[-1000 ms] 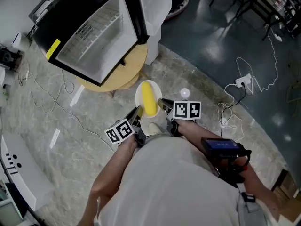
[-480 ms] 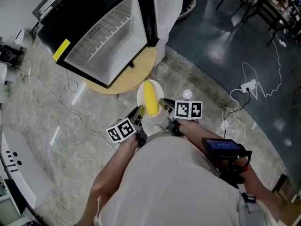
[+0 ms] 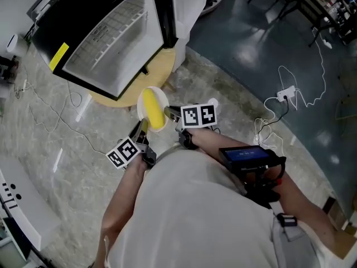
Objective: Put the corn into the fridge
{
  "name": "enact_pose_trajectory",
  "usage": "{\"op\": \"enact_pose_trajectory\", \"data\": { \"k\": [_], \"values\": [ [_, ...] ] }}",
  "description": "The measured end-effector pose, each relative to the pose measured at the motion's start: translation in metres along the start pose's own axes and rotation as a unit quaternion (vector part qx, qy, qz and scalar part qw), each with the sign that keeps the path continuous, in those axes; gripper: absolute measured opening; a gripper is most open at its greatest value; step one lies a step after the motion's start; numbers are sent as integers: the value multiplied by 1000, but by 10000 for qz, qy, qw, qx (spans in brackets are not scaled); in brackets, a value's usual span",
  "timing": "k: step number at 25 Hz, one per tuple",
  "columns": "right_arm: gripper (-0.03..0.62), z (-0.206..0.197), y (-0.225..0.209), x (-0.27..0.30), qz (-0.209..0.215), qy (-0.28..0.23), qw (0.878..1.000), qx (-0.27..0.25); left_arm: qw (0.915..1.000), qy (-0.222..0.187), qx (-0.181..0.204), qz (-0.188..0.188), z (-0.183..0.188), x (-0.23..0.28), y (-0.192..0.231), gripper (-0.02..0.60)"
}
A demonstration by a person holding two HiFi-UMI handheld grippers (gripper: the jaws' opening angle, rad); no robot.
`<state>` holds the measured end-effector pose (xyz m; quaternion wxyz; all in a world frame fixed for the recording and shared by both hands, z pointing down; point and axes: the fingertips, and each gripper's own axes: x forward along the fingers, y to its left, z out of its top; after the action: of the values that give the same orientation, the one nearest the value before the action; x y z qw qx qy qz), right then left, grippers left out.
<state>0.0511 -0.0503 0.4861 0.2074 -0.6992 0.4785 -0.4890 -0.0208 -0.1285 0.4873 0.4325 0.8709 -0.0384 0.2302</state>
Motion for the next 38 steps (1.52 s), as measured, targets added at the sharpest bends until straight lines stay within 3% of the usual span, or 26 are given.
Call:
{"op": "enact_pose_trajectory", "data": {
  "k": [23,38],
  "values": [
    [43,74,-24,53,384,661,9964,-379,9982,-332,-252,442,49,63,12,55],
    [43,124,-31,113,548,1264,9876,-753,9927,-635,-545,867,94,99,38,55]
  ]
}}
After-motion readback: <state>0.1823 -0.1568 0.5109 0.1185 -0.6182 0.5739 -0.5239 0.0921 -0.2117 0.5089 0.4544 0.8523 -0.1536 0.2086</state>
